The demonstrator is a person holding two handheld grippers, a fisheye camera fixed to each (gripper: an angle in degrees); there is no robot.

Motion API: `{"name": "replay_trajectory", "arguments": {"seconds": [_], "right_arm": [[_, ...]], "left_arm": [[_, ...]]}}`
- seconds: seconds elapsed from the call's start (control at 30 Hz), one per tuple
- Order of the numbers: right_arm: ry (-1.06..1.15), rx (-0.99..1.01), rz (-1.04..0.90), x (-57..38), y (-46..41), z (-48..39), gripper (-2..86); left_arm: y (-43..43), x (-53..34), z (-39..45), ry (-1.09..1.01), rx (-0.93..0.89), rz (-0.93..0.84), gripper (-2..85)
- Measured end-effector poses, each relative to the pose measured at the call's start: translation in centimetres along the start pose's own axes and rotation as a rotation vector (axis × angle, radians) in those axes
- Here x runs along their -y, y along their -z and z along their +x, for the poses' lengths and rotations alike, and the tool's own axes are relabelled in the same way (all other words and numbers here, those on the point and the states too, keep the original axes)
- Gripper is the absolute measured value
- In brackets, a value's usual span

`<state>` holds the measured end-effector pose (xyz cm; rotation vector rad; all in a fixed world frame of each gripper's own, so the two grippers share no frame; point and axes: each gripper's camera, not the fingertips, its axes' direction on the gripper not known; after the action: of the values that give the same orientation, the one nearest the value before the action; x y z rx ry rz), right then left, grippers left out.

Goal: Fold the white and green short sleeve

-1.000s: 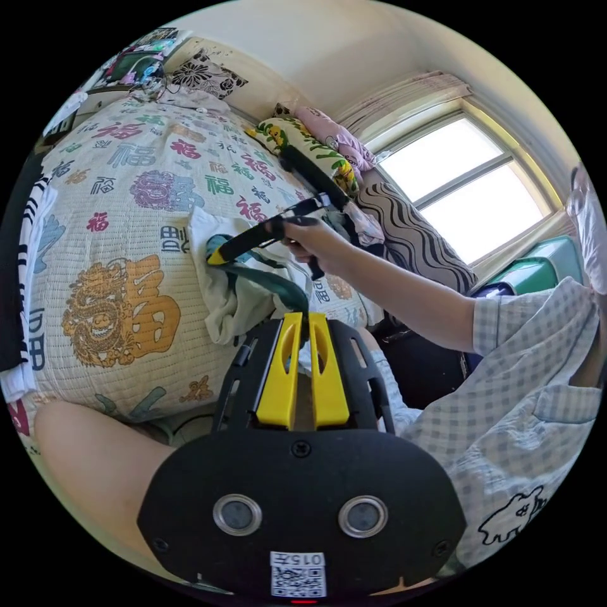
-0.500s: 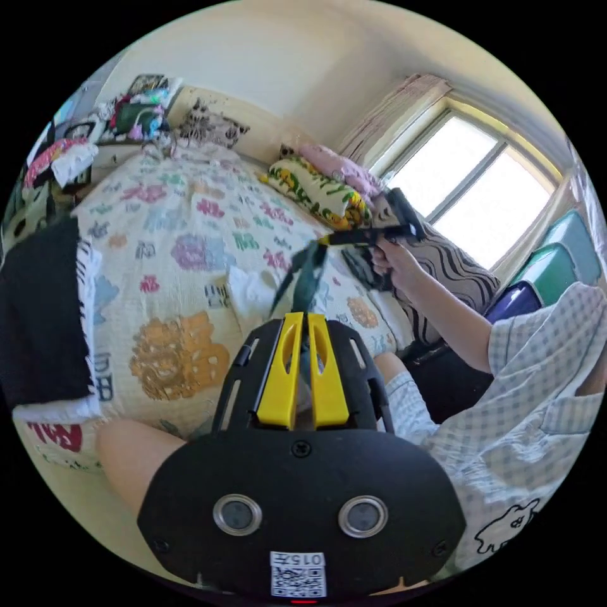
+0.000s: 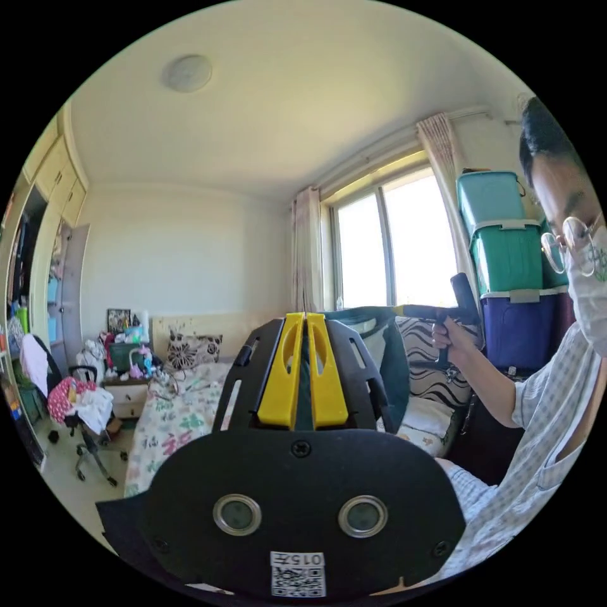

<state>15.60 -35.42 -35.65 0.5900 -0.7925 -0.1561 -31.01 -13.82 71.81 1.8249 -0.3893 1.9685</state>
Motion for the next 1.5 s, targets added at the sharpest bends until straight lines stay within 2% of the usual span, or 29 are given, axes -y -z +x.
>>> {"name": "replay_trajectory", "arguments": {"seconds": [0.13,0.4,0.53,0.67,0.73,0.93,1.0,1.07,1.13,1.17,1.2,1.37,1.4,1.5], "right_arm": [[0.055,-0.008,0.057,2.0,4.2,-4.2,-0.4],[0.229,-0.157,0.073,6.3,10.2,-10.1,-0.5],[0.234,-0.178,0.064,7.3,10.3,-8.6,-0.5],[0.17,-0.152,0.075,7.7,8.2,-3.7,-0.4],[0.138,-0.153,0.016,7.8,5.4,-0.8,-0.4],[-0.077,-0.246,-0.231,7.2,-12.2,15.3,0.1],[-0.324,-0.169,-0.412,3.8,-20.9,24.1,0.7],[-0.461,-0.14,-0.496,0.0,-24.3,27.5,1.3],[-0.372,0.011,-0.523,-3.9,-25.4,27.1,2.3],[-0.307,0.076,-0.61,-7.1,-25.9,26.2,3.4],[-0.232,0.128,-0.729,-11.1,-26.3,25.0,4.9],[-0.187,0.145,-1.121,-28.6,-23.0,21.5,7.6],[-0.224,0.121,-1.167,-31.6,-21.6,21.2,8.6],[-0.337,0.065,-1.164,-35.2,-18.2,21.4,10.3]], "left_arm": [[2.0,1.7,3.9,-0.094,0.038,0.019,-0.7],[3.4,2.4,7.9,-0.166,-0.058,0.07,-0.8],[0.6,1.6,7.5,-0.176,-0.091,0.059,-0.8],[-5.8,-0.7,5.5,-0.162,-0.104,0.01,-0.8],[-9.7,-2.0,4.2,-0.164,-0.061,-0.041,-0.8],[-31.4,-10.5,-4.0,-0.133,0.154,-0.371,-0.4],[-40.8,-17.0,-9.1,-0.009,0.241,-0.602,-0.2],[-44.4,-22.5,-12.0,0.098,0.316,-0.77,0.0],[-44.0,-27.3,-13.1,0.158,0.198,-0.764,0.4],[-42.8,-30.6,-13.1,0.159,0.082,-0.765,0.8],[-41.5,-34.4,-12.9,0.158,0.003,-0.839,1.6],[-33.5,-49.2,-10.6,0.25,-0.306,-1.248,6.4],[-31.6,-51.9,-10.3,0.299,-0.336,-1.34,7.5],[-28.2,-56.1,-9.7,0.405,-0.339,-1.445,8.8]]}}
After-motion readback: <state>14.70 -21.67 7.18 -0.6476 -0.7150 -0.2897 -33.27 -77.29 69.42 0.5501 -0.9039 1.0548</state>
